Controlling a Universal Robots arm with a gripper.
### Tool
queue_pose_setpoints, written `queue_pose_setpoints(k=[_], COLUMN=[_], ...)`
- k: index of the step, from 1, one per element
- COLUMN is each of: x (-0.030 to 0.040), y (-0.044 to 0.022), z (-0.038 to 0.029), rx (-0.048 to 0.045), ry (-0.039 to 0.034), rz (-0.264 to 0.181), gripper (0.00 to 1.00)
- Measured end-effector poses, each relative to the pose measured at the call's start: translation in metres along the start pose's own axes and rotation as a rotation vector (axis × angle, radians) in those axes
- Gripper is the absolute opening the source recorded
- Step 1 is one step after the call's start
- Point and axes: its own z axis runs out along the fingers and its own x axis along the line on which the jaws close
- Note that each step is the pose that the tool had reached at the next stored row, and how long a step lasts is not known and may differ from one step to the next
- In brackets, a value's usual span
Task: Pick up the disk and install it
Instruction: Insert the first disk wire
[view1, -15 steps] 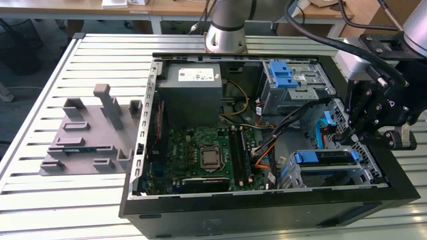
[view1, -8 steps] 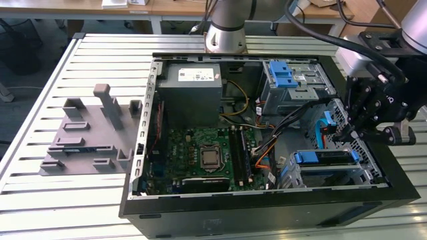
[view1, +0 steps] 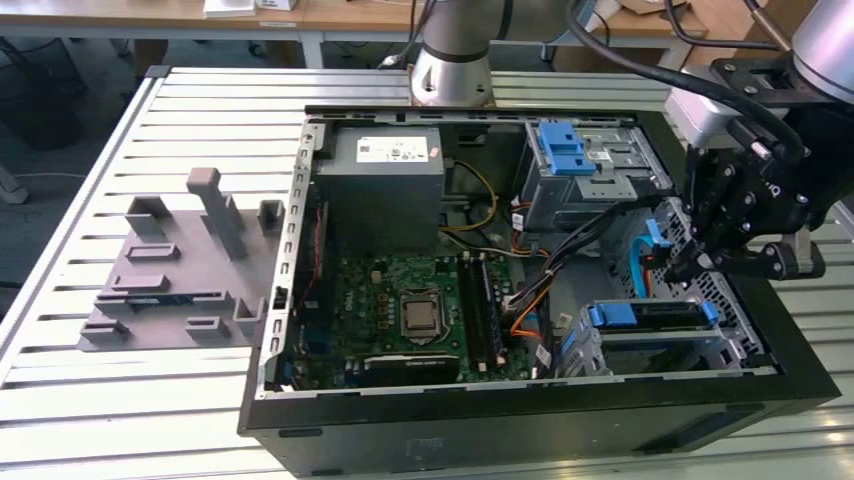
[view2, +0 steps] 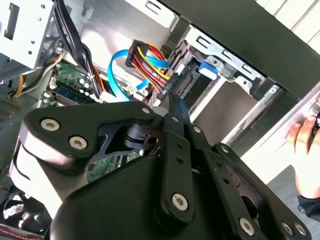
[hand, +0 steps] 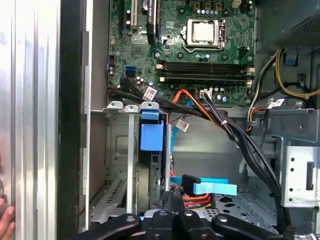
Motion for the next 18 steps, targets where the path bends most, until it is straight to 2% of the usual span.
queue_pose_setpoints(k=[3,5,9,10,16,17,18], x=[-0.0003,-0.0003,-0.0005,-0.0005,-0.0022,-0.0029,-0.0033], y=[0.0,0.0,0.0,0.0,-0.0001,-0.0001,-0.0001], z=[0.0012,0.002,0.0044,0.0049,0.0066,0.0068,0.0071], rx=[0.0081,0.0099,0.0102,0.0102,0.0104,0.0104,0.0103], ry=[0.0002,0.0016,0.0021,0.0021,0.0019,0.0019,0.0018], rz=[0.0,0.0,0.0,0.0,-0.001,-0.001,-0.001], gripper=[0.11,0.11,0.11,0.18,0.19,0.25,0.25])
